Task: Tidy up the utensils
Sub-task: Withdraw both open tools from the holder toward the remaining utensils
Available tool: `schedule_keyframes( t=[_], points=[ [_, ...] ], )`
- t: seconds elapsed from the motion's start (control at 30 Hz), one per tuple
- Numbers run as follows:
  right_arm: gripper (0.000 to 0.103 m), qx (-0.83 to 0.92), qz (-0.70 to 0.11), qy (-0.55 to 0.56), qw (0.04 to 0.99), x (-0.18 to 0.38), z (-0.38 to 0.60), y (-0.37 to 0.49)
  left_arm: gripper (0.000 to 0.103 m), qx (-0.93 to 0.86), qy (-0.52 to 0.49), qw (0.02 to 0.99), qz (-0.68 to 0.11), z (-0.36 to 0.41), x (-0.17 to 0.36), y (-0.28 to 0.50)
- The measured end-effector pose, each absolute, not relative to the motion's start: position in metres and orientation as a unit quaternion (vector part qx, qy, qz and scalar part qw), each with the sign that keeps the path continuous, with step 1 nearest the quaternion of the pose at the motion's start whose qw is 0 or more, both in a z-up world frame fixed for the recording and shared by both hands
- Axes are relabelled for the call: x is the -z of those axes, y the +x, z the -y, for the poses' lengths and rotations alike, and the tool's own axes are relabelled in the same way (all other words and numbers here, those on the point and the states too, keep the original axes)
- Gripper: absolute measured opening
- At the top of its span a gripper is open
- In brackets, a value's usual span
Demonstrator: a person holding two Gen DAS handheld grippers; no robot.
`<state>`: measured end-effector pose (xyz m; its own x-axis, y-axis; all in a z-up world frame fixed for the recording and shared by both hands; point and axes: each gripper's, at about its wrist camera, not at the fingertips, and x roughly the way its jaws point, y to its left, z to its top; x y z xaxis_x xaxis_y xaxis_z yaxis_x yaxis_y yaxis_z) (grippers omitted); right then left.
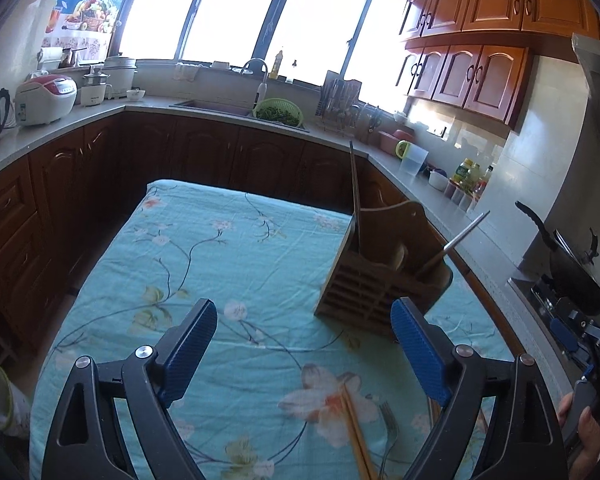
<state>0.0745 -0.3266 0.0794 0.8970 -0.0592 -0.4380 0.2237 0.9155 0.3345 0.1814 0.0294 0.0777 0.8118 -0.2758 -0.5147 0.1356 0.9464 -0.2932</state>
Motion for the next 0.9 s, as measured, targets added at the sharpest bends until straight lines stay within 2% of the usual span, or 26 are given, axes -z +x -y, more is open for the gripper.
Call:
schedule_keyframes(
  t=[0.43, 0.9],
  points=[
    [0.101, 0.112, -0.284, 0.187, 0.934, -0.022, 0.323, 0.025, 0.089, 0.128, -0.117, 0.92, -0.353, -0.016, -0.053, 0.142],
    [0.101, 0.106, -0.308, 0.198, 0.925, -0.006, 0.327, 0.031, 0.089, 0.174, -0.098, 0.895, -0.398, 0.029, -0.043, 0.161]
  ],
)
